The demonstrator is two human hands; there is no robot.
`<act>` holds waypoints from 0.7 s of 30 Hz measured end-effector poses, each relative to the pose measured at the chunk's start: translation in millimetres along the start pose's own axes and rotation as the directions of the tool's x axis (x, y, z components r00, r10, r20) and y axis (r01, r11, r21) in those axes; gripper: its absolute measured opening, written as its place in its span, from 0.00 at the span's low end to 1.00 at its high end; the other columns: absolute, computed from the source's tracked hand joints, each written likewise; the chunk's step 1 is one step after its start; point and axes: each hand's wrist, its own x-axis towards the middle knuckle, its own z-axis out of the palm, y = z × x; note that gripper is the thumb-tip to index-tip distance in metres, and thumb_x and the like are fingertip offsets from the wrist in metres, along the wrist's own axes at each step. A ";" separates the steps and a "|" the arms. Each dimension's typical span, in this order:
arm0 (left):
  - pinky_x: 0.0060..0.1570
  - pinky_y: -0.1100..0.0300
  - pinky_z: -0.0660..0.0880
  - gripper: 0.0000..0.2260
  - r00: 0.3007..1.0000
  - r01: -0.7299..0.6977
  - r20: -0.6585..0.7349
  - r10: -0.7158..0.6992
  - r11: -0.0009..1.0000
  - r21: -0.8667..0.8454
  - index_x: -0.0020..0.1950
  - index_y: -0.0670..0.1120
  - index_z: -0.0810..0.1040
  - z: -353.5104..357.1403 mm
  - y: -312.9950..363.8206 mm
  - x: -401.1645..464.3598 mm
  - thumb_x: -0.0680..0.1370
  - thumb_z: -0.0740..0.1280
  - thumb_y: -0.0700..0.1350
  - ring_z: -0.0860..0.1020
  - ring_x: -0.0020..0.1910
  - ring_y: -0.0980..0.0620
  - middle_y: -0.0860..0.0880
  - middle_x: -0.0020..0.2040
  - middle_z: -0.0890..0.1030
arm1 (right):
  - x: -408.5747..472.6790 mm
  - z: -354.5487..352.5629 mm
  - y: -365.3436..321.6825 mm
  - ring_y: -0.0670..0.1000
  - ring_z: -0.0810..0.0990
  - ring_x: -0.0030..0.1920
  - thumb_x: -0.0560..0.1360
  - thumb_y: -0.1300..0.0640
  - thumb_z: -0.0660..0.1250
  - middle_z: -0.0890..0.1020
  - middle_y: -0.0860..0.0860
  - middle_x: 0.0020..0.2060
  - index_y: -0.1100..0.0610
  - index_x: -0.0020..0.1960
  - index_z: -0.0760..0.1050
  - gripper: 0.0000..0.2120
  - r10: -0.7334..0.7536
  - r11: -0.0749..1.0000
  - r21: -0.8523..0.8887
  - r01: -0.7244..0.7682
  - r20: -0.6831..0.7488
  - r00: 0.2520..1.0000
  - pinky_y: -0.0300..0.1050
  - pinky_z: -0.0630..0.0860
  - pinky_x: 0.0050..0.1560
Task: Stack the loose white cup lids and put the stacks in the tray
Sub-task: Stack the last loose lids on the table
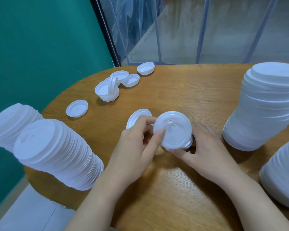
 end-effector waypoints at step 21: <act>0.38 0.59 0.71 0.11 0.929 0.355 0.089 -0.360 0.933 0.068 0.56 0.52 0.79 35.3 -9.5 11.1 0.85 0.60 0.55 0.77 0.35 0.59 0.56 0.35 0.80 | -3.1 -1.4 -3.2 0.44 0.71 0.60 0.67 0.40 0.77 0.77 0.36 0.57 0.42 0.66 0.72 0.30 0.006 1.000 0.002 -0.006 -0.008 1.000 0.44 0.68 0.59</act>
